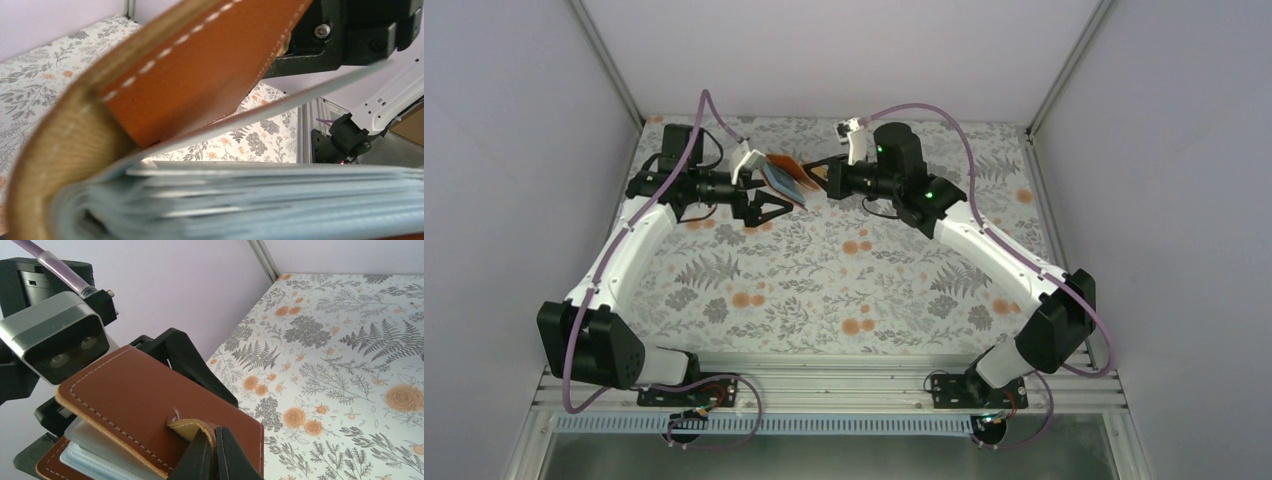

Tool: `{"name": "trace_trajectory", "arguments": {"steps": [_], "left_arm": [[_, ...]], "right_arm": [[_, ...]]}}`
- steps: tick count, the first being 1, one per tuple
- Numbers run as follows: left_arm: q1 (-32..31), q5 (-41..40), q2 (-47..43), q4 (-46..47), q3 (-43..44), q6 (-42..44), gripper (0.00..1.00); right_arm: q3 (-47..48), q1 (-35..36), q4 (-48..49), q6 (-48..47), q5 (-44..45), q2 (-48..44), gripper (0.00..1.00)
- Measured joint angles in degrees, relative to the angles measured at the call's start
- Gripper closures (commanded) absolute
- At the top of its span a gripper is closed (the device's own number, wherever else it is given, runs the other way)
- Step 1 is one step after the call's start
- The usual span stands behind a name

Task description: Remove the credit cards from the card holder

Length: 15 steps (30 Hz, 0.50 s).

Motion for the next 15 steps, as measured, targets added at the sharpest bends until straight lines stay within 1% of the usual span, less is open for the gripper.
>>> {"name": "trace_trajectory", "arguments": {"steps": [9, 15], "left_arm": [[0.0, -0.4, 1.3, -0.4, 2.0, -0.8, 0.0], [0.0, -0.5, 1.4, -1.6, 5.2, -0.6, 0.0]], "right_arm": [[0.1, 0.0, 0.1, 1.2, 0.7, 0.0, 0.96], [0.1, 0.0, 0.1, 1.8, 2.0, 0.0, 0.96]]}}
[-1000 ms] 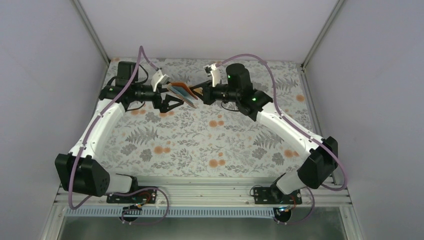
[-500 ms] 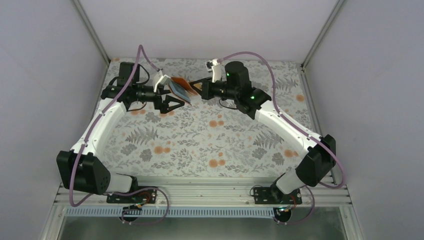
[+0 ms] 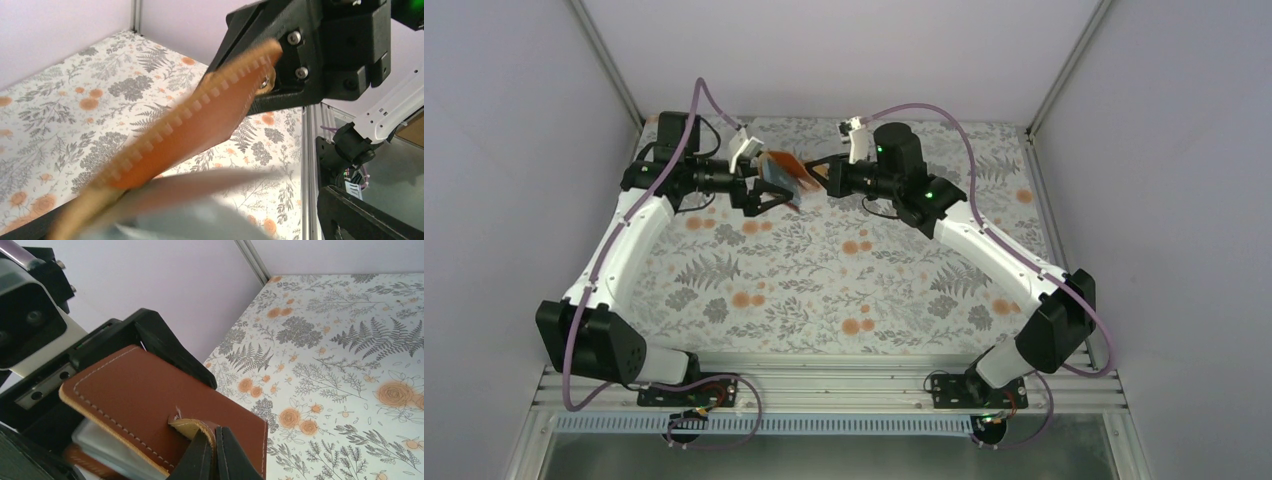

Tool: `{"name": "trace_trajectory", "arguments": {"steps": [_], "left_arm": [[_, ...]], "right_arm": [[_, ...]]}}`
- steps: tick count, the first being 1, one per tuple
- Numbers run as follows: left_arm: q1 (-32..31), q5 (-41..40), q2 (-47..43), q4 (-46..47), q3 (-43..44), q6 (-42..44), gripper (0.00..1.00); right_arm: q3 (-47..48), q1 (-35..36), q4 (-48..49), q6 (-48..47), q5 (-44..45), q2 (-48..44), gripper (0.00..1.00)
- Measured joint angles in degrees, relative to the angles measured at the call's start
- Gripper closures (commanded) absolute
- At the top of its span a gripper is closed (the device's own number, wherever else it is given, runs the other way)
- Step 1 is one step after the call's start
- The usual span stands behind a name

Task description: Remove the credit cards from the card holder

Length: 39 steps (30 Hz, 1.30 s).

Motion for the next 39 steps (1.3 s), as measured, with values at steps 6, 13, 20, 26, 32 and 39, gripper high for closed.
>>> {"name": "trace_trajectory", "arguments": {"steps": [6, 13, 20, 26, 32, 39], "left_arm": [[0.0, 0.4, 2.4, -0.9, 3.1, -0.1, 0.0], [0.0, -1.9, 5.1, -1.1, 3.4, -0.4, 0.25], [0.4, -1.9, 3.1, -1.5, 1.0, 1.6, 0.8], [0.9, -1.7, 1.6, -1.6, 0.1, 2.6, 0.98], [0.7, -2.8, 0.8, -1.6, -1.2, 2.2, 0.98], [0.5, -9.5, 0.7, 0.7, -3.0, -0.3, 0.98]], "right_arm": [[0.0, -0.2, 0.0, 0.7, 0.6, 0.0, 0.96], [0.1, -0.4, 0.0, 0.9, 0.4, 0.0, 0.96], [0.2, -1.9, -0.4, -0.1, -1.4, -0.3, 0.96], [4.3, -2.3, -5.0, -6.0, -5.6, -0.2, 0.83], [4.9, -2.3, -9.4, -13.8, -4.5, -0.6, 0.34], [4.5, -0.6, -13.2, -22.6, 5.6, -5.0, 0.3]]}}
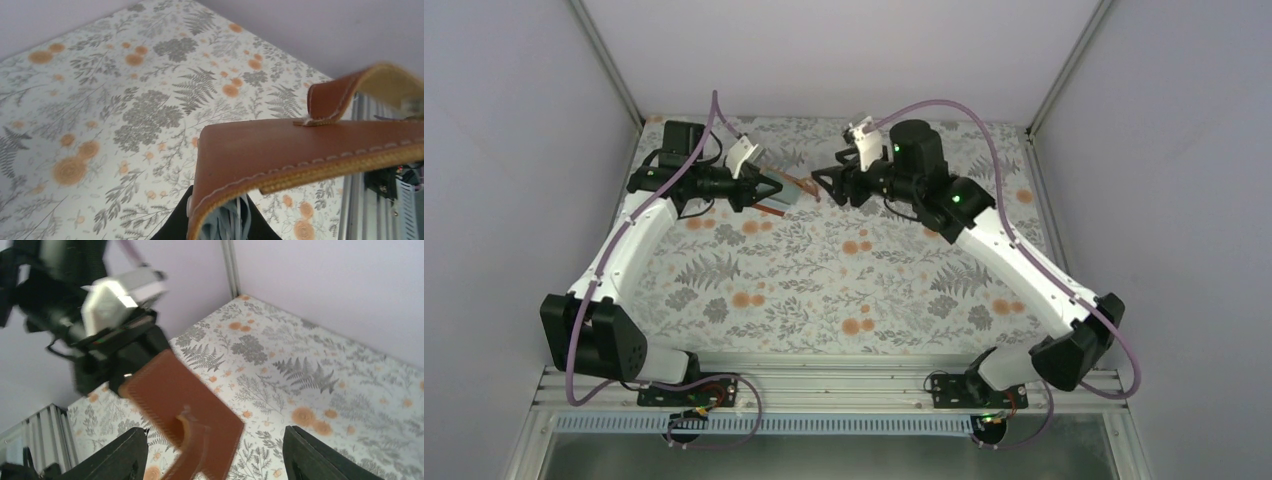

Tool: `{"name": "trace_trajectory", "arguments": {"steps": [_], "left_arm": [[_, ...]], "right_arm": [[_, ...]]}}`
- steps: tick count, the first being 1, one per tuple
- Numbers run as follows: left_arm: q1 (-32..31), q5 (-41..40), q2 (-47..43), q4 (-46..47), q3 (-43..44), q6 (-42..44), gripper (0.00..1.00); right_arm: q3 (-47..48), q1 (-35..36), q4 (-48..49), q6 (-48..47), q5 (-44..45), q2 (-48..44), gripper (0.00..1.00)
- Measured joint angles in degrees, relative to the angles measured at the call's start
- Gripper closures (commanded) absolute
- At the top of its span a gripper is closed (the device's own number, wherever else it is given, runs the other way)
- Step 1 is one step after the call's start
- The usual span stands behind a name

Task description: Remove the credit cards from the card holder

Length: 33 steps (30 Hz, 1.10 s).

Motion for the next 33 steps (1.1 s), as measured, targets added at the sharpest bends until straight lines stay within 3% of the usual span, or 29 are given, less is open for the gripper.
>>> {"name": "trace_trajectory", "arguments": {"steps": [5, 7, 8, 26, 28, 29, 31, 33], "left_arm": [[0.0, -3.0, 0.0, 0.8, -0.4, -0.8, 0.98], [0.0, -3.4, 0.0, 1.1, -0.4, -1.1, 0.98], [0.0, -3.5, 0.0, 1.2, -0.4, -1.2, 0.98], [0.0, -2.6, -0.9, 1.1, -0.6, -1.2, 0.98], [0.0, -1.6, -1.0, 0.9, -0.6, -0.7, 0.98], [0.0, -0.8, -1.2, 0.5, -0.6, -0.3, 0.98], [0.0, 0.3, -1.4, -0.1, -0.6, 0.3, 0.98], [0.0, 1.0, -1.7, -0.9, -0.6, 1.1, 0.98]], "right_arm": [[-0.1, 8.6, -0.5, -6.5, 5.7, -3.5, 0.23], [-0.2, 11.2, 0.1, -8.2, 7.8, -3.9, 0.04], [-0.4, 12.0, 0.7, -9.0, 8.7, -3.9, 0.01], [-3.0, 12.7, 5.1, -13.6, 18.0, 7.0, 0.0], [-3.0, 12.4, 5.8, -13.6, 17.2, 8.1, 0.06], [-3.1, 12.2, 6.3, -13.6, 16.7, 8.7, 0.15], [-3.3, 11.6, 7.1, -13.7, 15.6, 9.6, 0.43], [-3.6, 10.9, 7.5, -13.5, 14.6, 9.8, 0.64]]}}
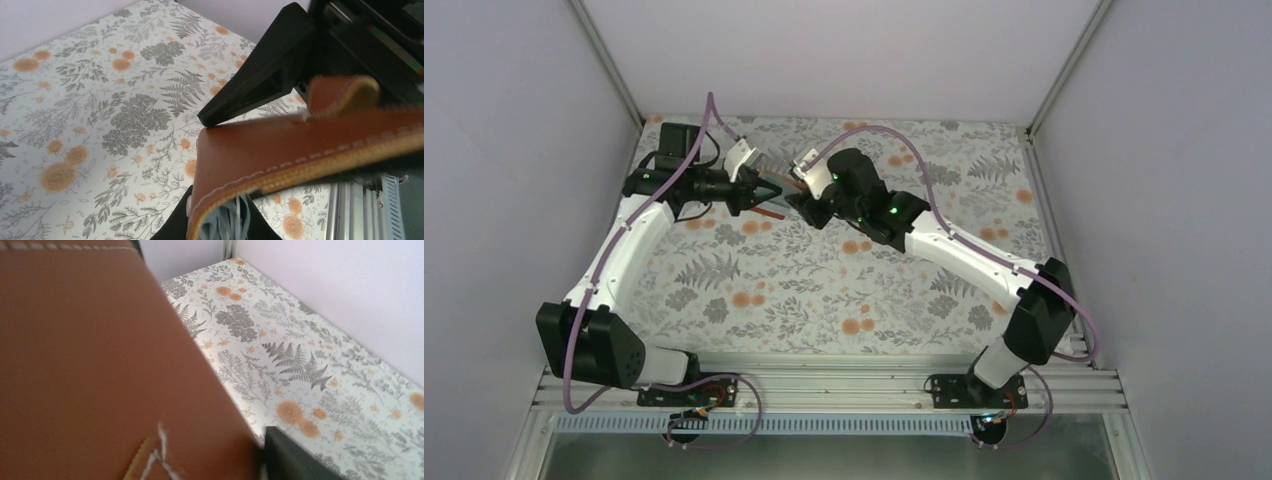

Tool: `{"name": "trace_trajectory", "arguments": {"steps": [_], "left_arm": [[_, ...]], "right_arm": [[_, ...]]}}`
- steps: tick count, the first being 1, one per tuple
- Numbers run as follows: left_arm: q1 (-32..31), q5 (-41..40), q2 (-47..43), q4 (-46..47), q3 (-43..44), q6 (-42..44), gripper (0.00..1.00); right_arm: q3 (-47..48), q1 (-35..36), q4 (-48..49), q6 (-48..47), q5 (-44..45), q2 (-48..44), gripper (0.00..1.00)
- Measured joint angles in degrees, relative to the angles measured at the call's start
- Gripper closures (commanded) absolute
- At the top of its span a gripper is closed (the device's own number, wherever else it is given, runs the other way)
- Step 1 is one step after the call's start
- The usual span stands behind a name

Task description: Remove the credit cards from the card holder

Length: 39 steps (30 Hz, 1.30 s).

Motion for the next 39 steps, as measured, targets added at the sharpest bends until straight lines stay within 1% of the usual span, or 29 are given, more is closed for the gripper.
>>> {"name": "trace_trajectory", "arguments": {"steps": [2, 3, 7, 9, 10, 11, 14, 16, 21, 27, 30, 33, 35, 37, 38, 39], "left_arm": [[0.1, 0.3, -0.2, -1.1, 0.0, 0.7, 0.98], [0.1, 0.4, -0.3, -1.4, 0.0, 1.1, 0.98], [0.6, -0.3, -0.3, -2.0, 0.0, 2.9, 0.97], [0.7, -0.4, -0.3, -2.8, -0.1, 3.6, 0.93], [0.6, -0.4, -0.3, -2.8, -0.1, 3.8, 0.87], [0.6, -0.3, -0.3, -2.9, -0.1, 4.0, 0.76], [0.2, 1.0, -0.3, -2.8, -0.1, 4.6, 0.38], [0.1, 2.1, -0.3, -2.8, 0.0, 5.0, 0.32], [0.1, 2.4, 0.0, -5.0, 1.4, 6.4, 0.24], [0.1, 1.7, 0.0, -5.9, 4.2, 7.7, 0.23], [0.1, 2.1, 0.0, -5.6, 4.2, 7.1, 0.22], [0.1, 3.4, 0.3, -5.3, 4.2, 6.3, 0.22], [0.1, 4.6, 0.9, -5.1, 4.2, 5.8, 0.29], [0.1, 5.4, 1.2, -5.1, 4.2, 5.3, 0.42], [0.1, 5.7, 1.2, -5.1, 4.2, 5.2, 0.49], [0.1, 5.9, 1.2, -5.1, 4.2, 4.8, 0.59]], "right_arm": [[-0.2, -0.9, 0.5, 0.2, -0.7, 0.0, 0.91], [-0.2, -1.3, 0.9, 0.3, -1.3, 0.0, 0.95], [-0.9, -2.5, 1.1, 0.9, -3.5, -0.1, 0.96], [-1.3, -3.1, 1.3, 1.6, -5.4, -0.2, 0.96], [-1.7, -3.6, 1.5, 2.1, -6.6, -0.3, 0.96], [-2.1, -4.2, 1.9, 2.6, -8.2, -0.5, 0.96], [-4.0, -6.0, 2.4, 4.9, -12.2, -1.6, 0.96], [-5.1, -8.0, 2.5, 6.7, -14.6, -2.1, 0.96], [-6.6, -14.1, 3.1, 12.2, -22.7, -3.5, 0.96], [-7.2, -18.1, 7.1, 20.0, -32.9, -4.7, 0.96], [-7.4, -18.1, 9.9, 23.5, -37.0, -4.7, 0.96], [-7.4, -17.6, 11.2, 25.1, -38.5, -4.7, 0.96], [-7.4, -16.9, 11.8, 25.7, -39.1, -4.7, 0.96], [-7.4, -16.2, 11.9, 25.7, -39.7, -4.7, 0.96], [-7.4, -15.8, 12.0, 25.6, -39.9, -4.7, 0.96], [-7.4, -15.6, 11.9, 25.6, -40.1, -4.7, 0.96]]}}
